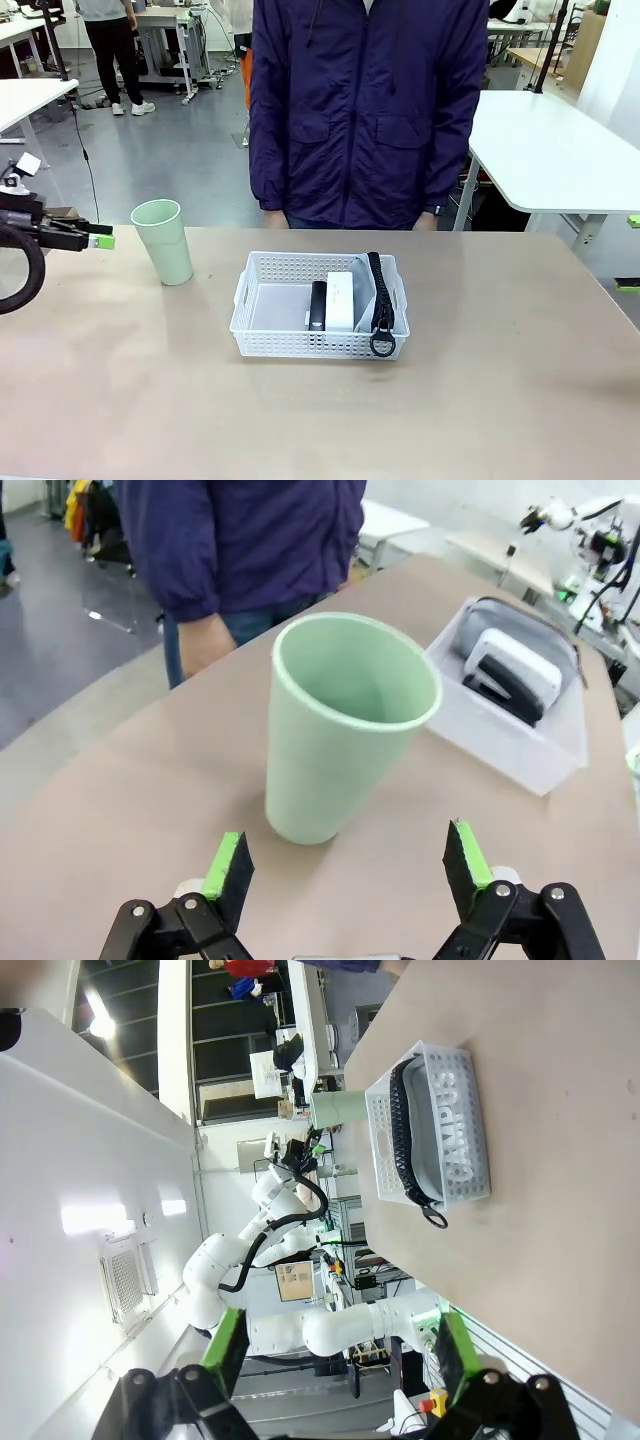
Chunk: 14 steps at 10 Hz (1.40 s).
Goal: Efficiently arrange items inside the basket to fit them all.
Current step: Pick up the Reusable plastic cup and place it inside the Organizing basket.
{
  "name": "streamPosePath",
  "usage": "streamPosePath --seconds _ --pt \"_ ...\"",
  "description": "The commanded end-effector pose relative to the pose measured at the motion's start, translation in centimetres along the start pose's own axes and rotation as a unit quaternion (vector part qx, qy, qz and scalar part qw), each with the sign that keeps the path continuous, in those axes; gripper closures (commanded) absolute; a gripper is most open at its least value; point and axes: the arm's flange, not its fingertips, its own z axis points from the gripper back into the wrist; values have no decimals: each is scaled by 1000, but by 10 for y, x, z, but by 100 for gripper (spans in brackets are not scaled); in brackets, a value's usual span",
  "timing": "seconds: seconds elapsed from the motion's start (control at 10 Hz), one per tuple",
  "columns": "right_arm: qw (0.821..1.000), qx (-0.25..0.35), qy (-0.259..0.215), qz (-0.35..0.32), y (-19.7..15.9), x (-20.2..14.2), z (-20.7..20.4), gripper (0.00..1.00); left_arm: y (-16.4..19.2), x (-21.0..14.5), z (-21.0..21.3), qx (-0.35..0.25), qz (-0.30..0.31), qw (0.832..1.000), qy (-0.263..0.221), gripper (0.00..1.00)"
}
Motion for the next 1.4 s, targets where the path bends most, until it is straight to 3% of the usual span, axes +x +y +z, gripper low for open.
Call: streamPosePath --seconds 0.0,0.6,0.8,1.3 --pt "1000 5 0 -3 5 -1 2 0 3 -7 -9 13 -14 1000 12 0" --pt "1000 5 0 -3 5 -1 2 0 6 -9 -7 11 6 1000 15 0" --pt "1000 5 0 -3 5 -1 2 0 2 -17 -9 -77 -161 981 -72 0" --pt "1000 5 0 -3 5 -1 2 0 19 -54 -31 -54 -192 978 -63 0"
